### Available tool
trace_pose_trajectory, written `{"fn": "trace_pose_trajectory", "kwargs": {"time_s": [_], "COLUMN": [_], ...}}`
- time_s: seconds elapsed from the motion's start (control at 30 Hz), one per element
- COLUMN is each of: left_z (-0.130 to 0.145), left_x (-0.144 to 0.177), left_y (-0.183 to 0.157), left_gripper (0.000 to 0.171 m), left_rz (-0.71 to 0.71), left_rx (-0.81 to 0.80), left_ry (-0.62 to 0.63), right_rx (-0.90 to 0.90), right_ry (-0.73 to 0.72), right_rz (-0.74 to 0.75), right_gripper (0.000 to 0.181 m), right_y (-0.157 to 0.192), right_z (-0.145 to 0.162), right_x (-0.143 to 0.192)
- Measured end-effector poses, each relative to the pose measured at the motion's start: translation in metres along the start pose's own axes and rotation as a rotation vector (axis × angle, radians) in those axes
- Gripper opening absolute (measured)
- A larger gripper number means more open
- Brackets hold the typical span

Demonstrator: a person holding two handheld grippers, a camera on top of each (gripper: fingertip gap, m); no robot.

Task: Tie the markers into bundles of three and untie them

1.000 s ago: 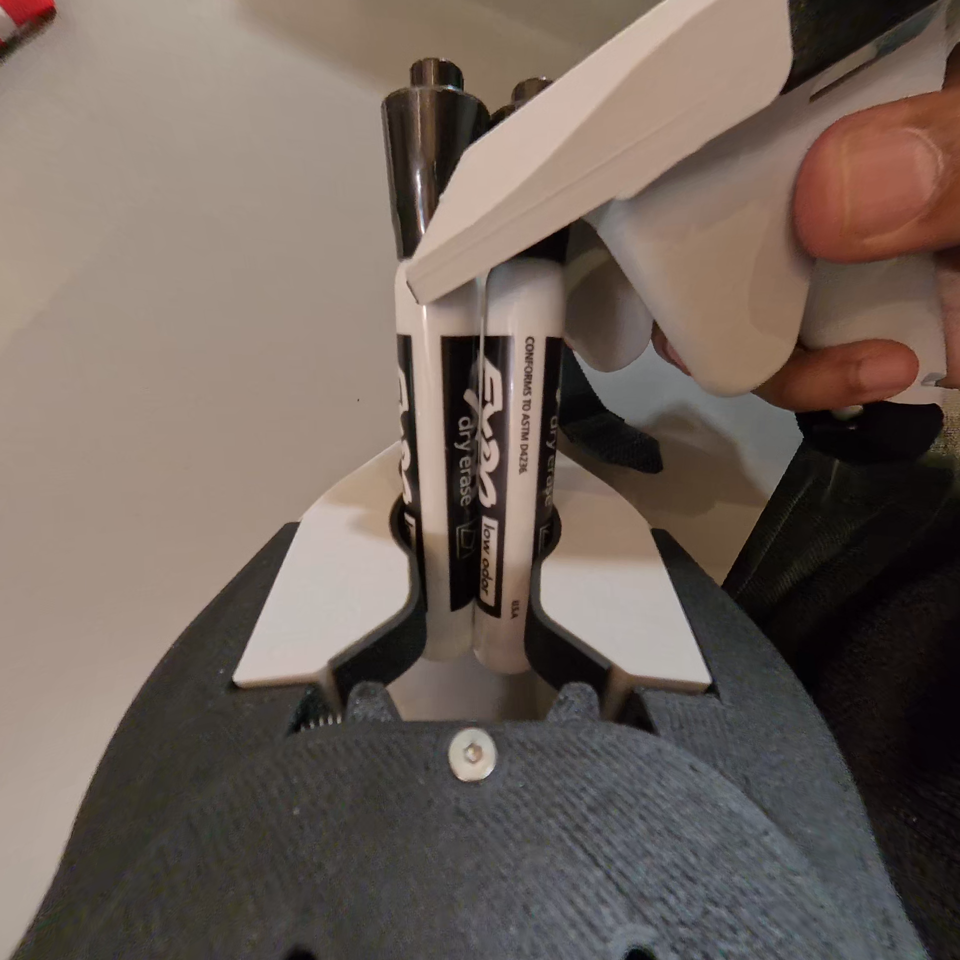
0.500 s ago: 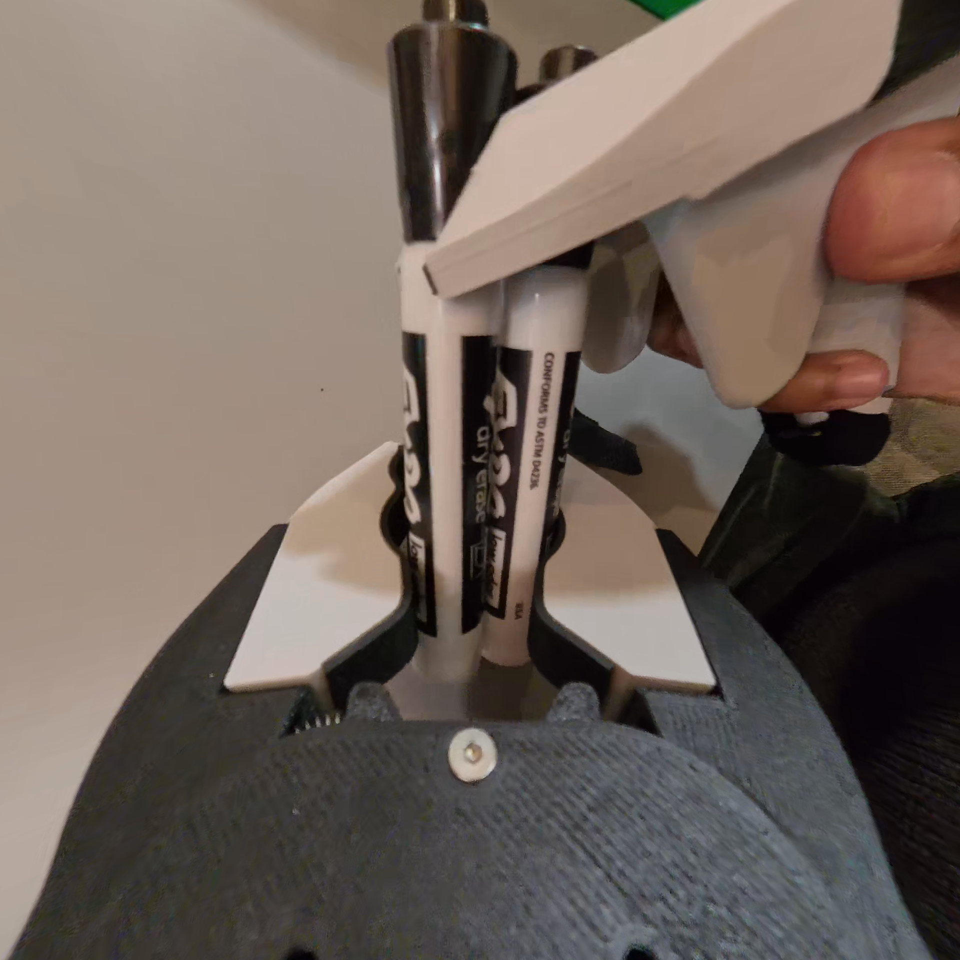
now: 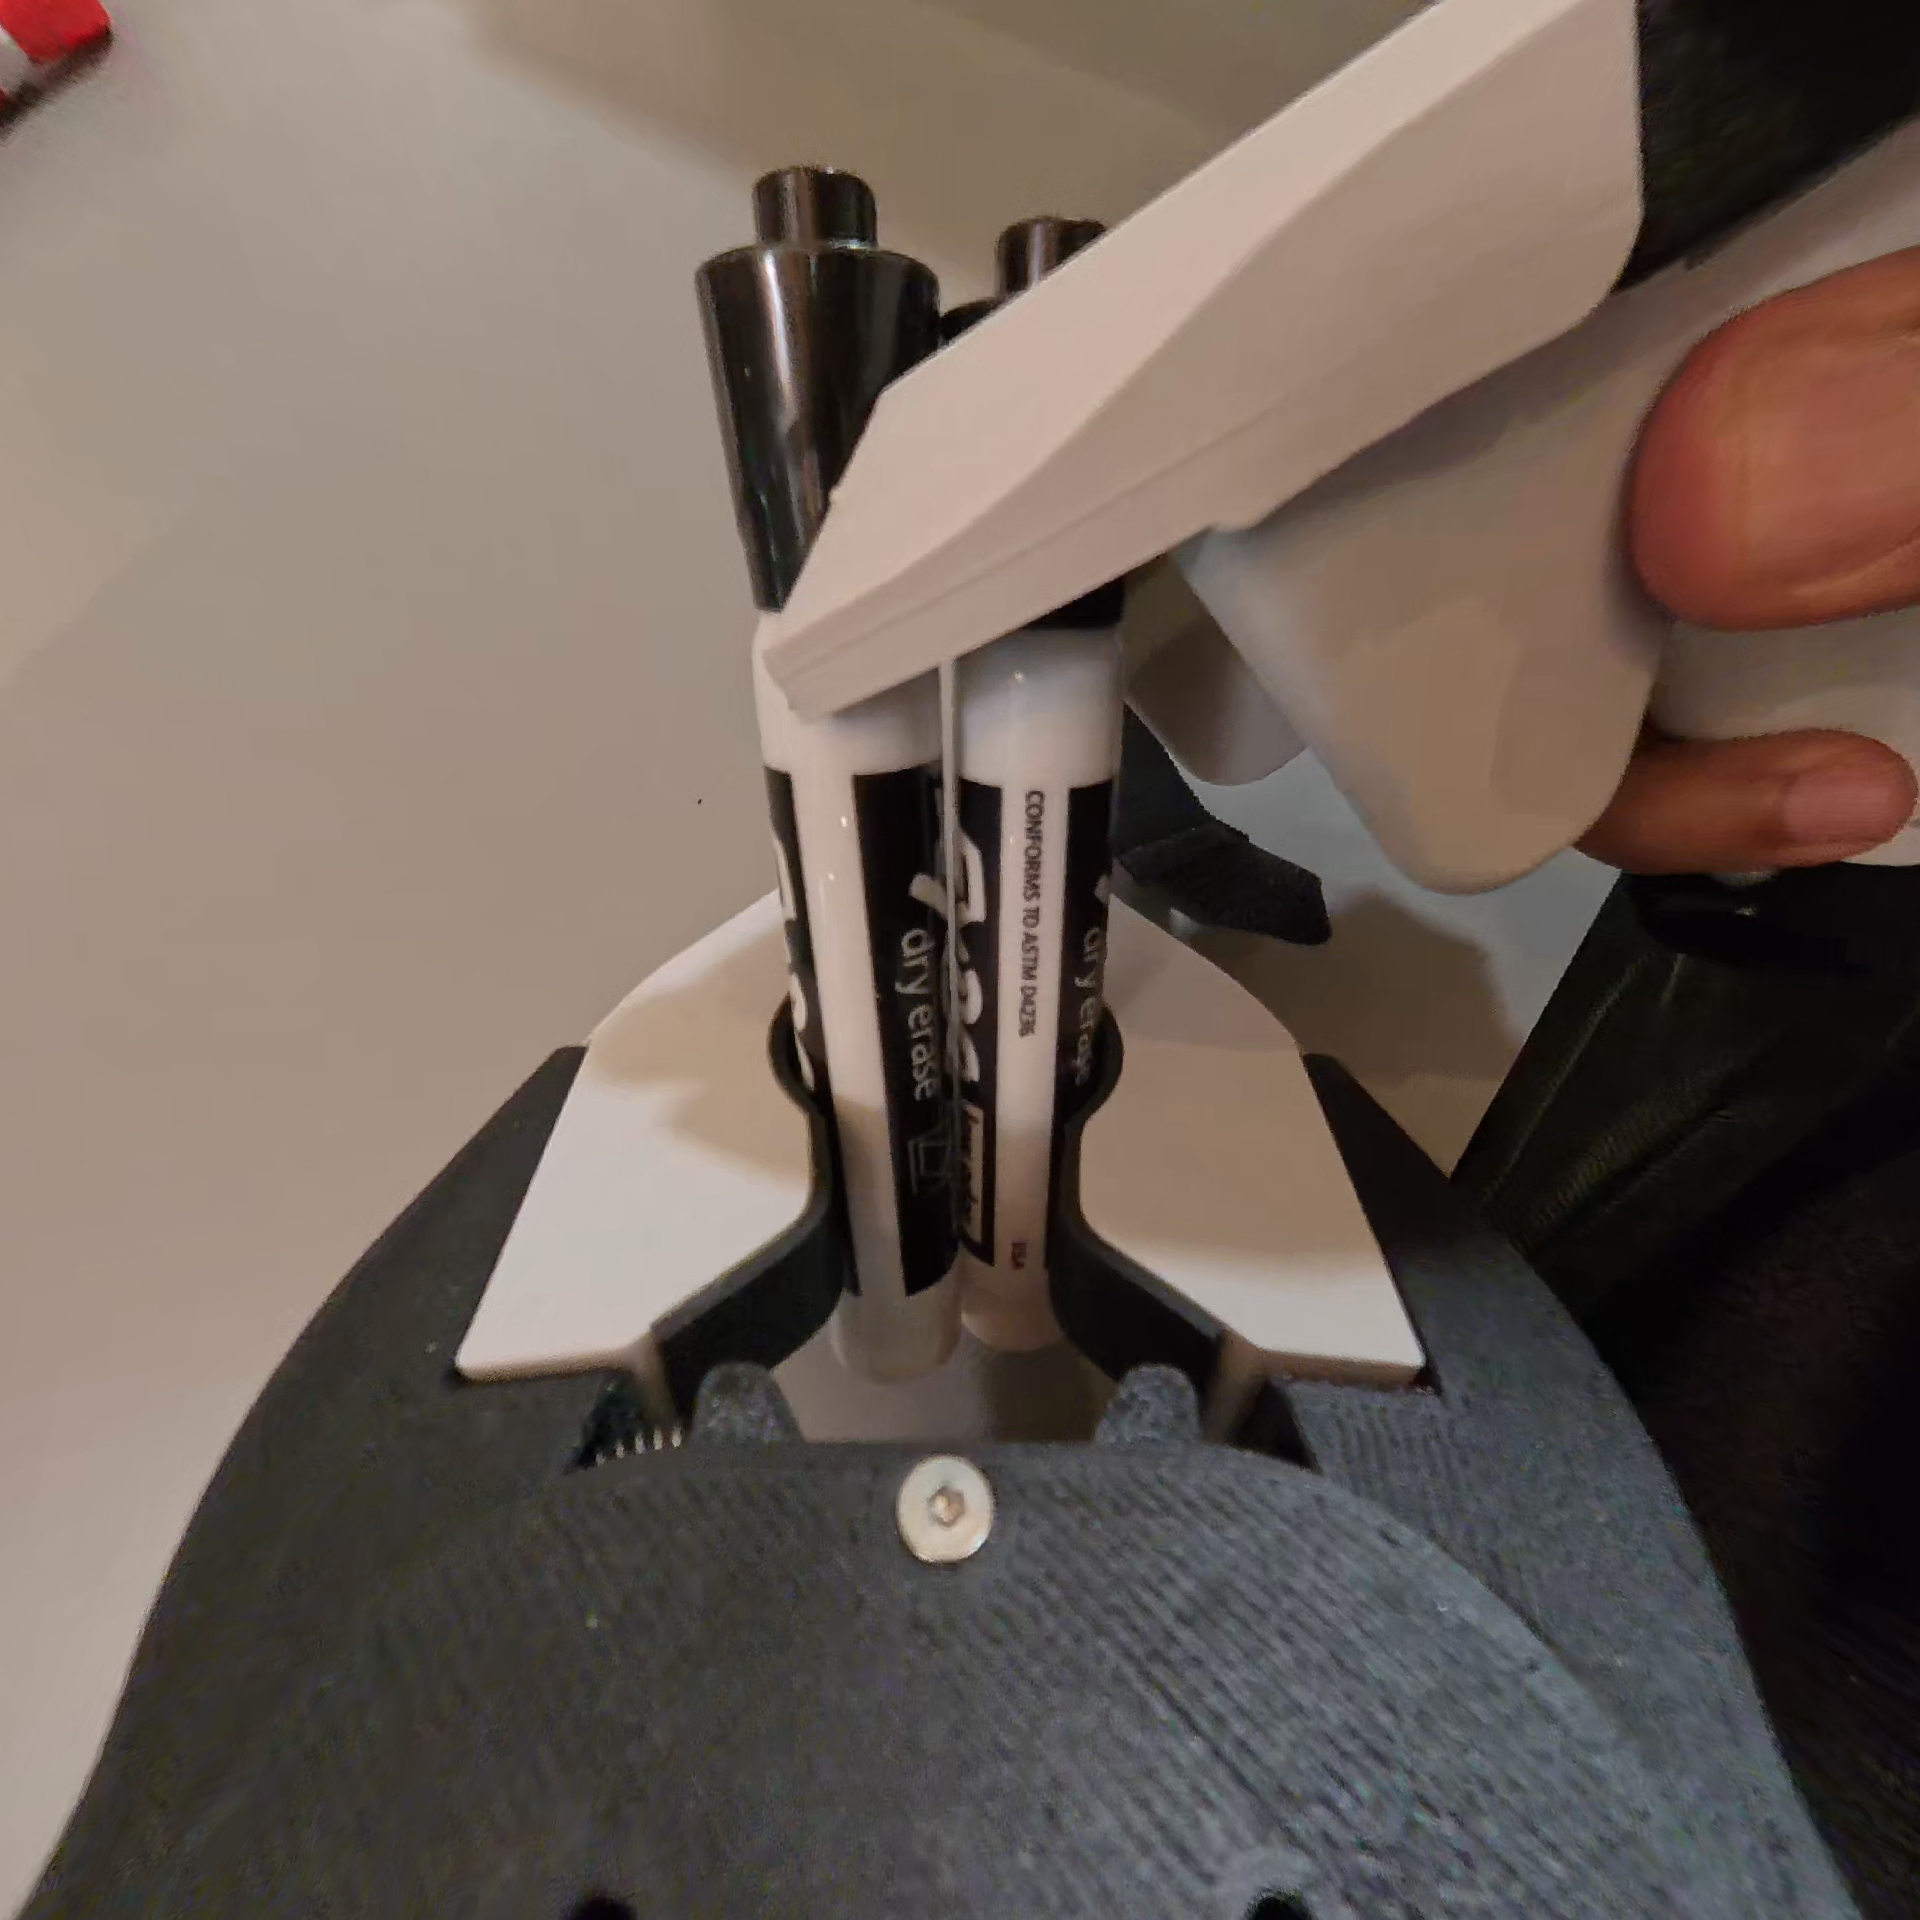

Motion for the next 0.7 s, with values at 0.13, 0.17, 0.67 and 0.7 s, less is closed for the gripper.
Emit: {"fn": "trace_pose_trajectory", "kwargs": {"time_s": [0.13,0.17,0.67,0.7], "left_z": [0.0021,0.0021,-0.0020,-0.0026], "left_x": [-0.0017,-0.0018,-0.0006,-0.0003], "left_y": [0.0017,0.0016,0.0018,0.0016], "left_gripper": [0.050,0.050,0.045,0.045], "left_rz": [0.001,-0.001,0.002,0.019], "left_rx": [0.007,0.004,-0.033,-0.023], "left_ry": [0.009,0.009,0.001,0.001], "right_rx": [-0.081,-0.093,-0.066,-0.061], "right_ry": [-0.018,-0.020,-0.047,-0.052], "right_rz": [0.024,0.029,0.086,0.089], "right_gripper": [0.017,0.016,0.017,0.017], "right_y": [-0.0028,-0.0032,0.0017,0.0023], "right_z": [0.0027,0.0031,0.0038,0.0034], "right_x": [-0.0003,-0.0002,0.0018,0.0022]}}
Point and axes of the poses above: each gripper's, where its closed fingertips meet, x back along the fingers, z out of its underside, y = z × x across the jaws, the point moved 5 cm from there along x, back along the fingers, and after that the axes turned 5 degrees about z, right-handed, at the moved point
